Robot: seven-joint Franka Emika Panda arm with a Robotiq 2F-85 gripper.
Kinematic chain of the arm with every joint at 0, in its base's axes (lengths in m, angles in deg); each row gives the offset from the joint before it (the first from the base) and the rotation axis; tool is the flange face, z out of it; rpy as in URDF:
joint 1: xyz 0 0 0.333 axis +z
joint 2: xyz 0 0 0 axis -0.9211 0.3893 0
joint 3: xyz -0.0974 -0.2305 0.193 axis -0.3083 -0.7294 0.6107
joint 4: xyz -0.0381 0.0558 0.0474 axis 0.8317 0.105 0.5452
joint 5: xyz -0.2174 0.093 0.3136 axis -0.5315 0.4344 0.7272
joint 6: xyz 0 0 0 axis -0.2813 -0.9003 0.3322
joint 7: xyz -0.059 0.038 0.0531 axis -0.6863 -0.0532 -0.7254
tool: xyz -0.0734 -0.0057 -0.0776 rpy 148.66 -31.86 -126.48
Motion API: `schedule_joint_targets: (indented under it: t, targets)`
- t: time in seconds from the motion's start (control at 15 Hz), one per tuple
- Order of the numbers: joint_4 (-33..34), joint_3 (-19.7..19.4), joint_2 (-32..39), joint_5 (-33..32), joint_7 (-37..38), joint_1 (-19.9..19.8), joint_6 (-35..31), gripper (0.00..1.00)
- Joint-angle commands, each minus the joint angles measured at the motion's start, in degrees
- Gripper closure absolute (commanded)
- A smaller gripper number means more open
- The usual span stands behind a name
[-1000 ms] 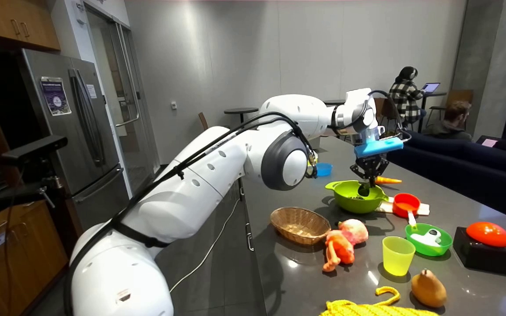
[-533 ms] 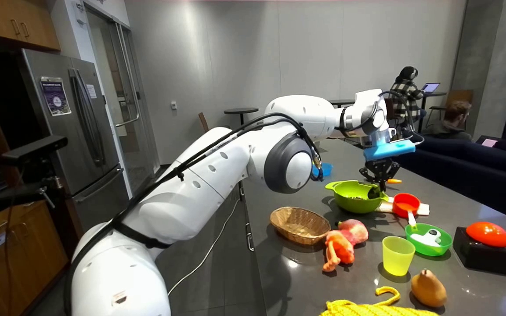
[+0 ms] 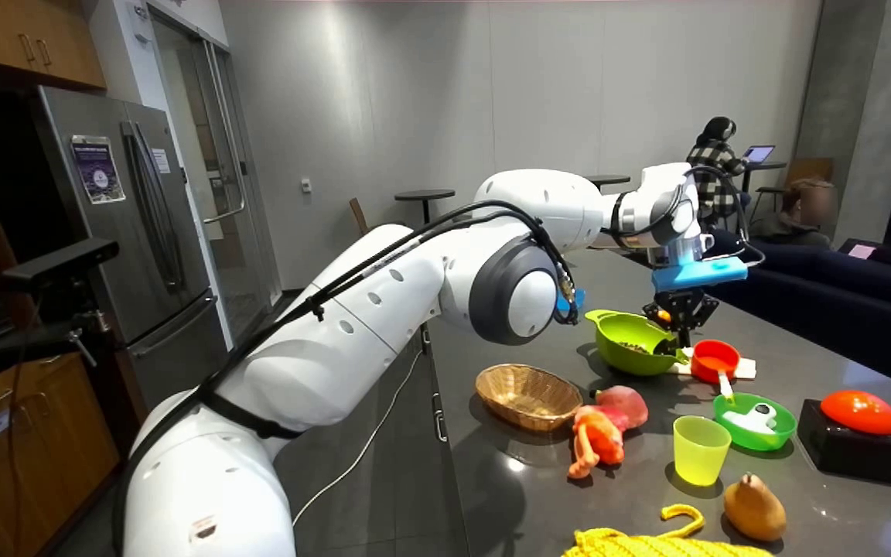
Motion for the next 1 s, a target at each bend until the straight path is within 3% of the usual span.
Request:
schedule_joint_targets:
  t: [0.0, 0.93]
  targets:
    - [-3.6, 0.3, -2.9, 0.5, 0.7, -0.1, 0.5, 0.99]
    - [-12.9, 2.1, -8.7, 2.3, 0.4, 1.1, 0.6, 0.99]
